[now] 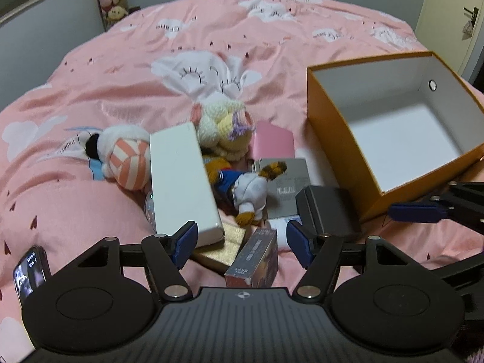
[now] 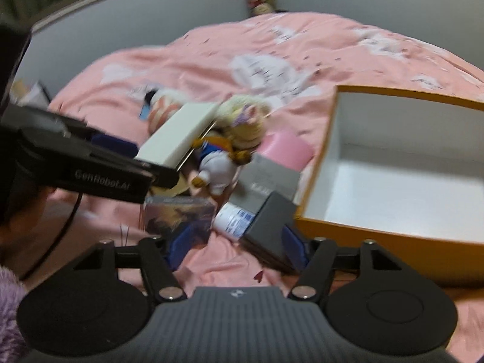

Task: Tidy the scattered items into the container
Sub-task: 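Reach the right gripper toward the dark grey box beside the shoebox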

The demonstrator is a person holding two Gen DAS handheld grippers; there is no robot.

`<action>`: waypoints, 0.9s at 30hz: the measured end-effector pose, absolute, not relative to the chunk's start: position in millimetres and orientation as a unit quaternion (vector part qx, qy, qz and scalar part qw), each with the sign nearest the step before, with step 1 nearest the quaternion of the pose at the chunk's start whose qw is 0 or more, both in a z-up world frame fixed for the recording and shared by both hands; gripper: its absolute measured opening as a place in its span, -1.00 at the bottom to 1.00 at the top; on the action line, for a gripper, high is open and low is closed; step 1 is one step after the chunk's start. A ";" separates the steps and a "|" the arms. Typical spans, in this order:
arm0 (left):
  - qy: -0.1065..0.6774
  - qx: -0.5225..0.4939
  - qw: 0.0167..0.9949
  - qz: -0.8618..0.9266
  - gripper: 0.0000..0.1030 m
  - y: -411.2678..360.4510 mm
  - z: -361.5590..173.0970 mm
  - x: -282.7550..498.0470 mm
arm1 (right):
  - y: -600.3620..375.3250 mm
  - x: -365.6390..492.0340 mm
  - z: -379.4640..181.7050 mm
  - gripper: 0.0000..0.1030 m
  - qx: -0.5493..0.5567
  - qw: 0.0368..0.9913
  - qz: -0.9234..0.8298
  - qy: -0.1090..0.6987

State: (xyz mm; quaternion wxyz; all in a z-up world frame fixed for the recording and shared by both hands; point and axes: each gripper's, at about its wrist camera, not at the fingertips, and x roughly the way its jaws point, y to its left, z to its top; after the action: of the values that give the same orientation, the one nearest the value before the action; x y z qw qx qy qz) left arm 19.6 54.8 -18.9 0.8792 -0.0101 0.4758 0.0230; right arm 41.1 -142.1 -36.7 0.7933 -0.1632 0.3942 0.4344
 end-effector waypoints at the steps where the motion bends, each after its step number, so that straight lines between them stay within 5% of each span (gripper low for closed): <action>1: 0.479 -0.012 0.877 0.023 0.43 56.3 -21.0 20.2 | -136.2 42.7 -42.0 0.19 -0.177 0.786 0.434 0.402; 20: 0.471 -0.022 0.881 0.016 0.43 70.7 -34.7 31.4 | -77.6 37.5 -98.9 0.08 -0.373 0.771 0.372 0.359; 27: 0.462 -0.033 0.886 0.018 0.43 75.2 -33.8 35.8 | -64.2 25.2 -117.2 0.23 -0.427 0.767 0.336 0.341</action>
State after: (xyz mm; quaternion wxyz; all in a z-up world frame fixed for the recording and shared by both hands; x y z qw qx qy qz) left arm 35.8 75.2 -33.8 0.8860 -0.0328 0.4622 0.0178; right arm 25.2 -64.2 -117.2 0.7671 -0.4274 0.3407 0.3359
